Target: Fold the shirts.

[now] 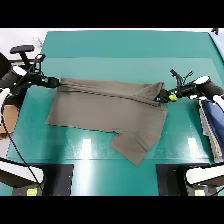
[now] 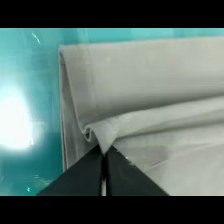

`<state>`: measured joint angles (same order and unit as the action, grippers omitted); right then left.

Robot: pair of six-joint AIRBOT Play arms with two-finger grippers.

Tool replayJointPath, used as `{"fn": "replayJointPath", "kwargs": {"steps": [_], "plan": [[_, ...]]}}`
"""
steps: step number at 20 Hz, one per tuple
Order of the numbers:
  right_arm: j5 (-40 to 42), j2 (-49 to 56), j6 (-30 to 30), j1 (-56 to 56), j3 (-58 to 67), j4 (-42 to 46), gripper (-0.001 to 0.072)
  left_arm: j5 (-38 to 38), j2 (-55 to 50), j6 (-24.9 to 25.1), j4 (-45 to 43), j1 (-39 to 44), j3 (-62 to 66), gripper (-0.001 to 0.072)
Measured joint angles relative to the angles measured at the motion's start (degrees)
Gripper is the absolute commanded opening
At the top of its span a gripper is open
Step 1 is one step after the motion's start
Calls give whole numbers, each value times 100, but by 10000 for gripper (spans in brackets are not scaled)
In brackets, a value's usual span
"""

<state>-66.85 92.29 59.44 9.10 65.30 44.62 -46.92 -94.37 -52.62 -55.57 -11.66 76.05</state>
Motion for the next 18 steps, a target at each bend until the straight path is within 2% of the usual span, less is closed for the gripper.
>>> {"fn": "replayJointPath", "kwargs": {"steps": [2, 3, 4, 5, 9, 10, 11, 15, 18], "plan": [[-52, 0, -2, 0, 0, 2, 25, -81, -26, 24, -50, 0, -31, 24], [-76, 0, 0, 0, 0, 2, 115, -129, -31, 31, -68, -2, -37, 55], [-96, 0, -2, 0, 0, 17, 379, -177, -35, 42, -76, -2, -44, 405], [-120, 0, -2, 9, 0, 24, 558, -227, -39, 42, -96, -4, -48, 636], [-188, -229, -28, 81, 0, 13, 579, -470, 17, -142, -107, -101, 26, 647], [-195, -380, -33, 153, 0, 13, 579, -575, 81, -223, -111, -190, 92, 692], [-232, -553, -39, 251, -2, 9, 579, -684, 175, -299, -105, -299, 149, 693], [-669, -1432, 109, 822, -17, 7, 579, -1276, 815, -529, -7, -1023, 181, 693], [-1029, -2208, 400, 1178, -407, 4, 578, -1744, 1475, -601, 70, -1637, -442, 693]]}}
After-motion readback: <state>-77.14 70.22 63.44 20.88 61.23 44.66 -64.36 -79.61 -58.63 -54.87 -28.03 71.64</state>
